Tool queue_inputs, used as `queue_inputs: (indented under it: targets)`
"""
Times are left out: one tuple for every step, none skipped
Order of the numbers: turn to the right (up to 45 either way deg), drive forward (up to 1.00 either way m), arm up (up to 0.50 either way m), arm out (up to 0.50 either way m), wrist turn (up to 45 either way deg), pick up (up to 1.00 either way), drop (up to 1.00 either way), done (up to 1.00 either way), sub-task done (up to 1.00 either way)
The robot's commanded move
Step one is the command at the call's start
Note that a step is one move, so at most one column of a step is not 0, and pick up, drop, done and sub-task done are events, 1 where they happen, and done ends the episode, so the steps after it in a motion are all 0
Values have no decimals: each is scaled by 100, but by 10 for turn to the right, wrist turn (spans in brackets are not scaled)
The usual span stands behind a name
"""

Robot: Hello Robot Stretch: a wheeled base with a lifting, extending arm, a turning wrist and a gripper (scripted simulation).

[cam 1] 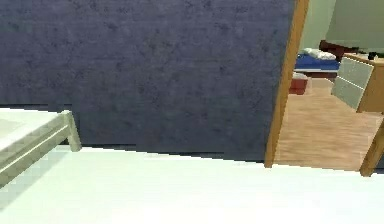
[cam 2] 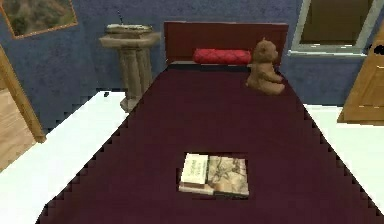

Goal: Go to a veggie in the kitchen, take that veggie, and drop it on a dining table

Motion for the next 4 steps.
queue_inputs:
  targets:
    - [0, 70, 0, 0, 0, 0, 0, 0, 0]
    - [270, 0, 0, 0, 0, 0, 0, 0, 0]
    - [0, 5, 0, 0, 0, 0, 0, 0, 0]
    - [180, 0, 0, 0, 0, 0, 0, 0, 0]
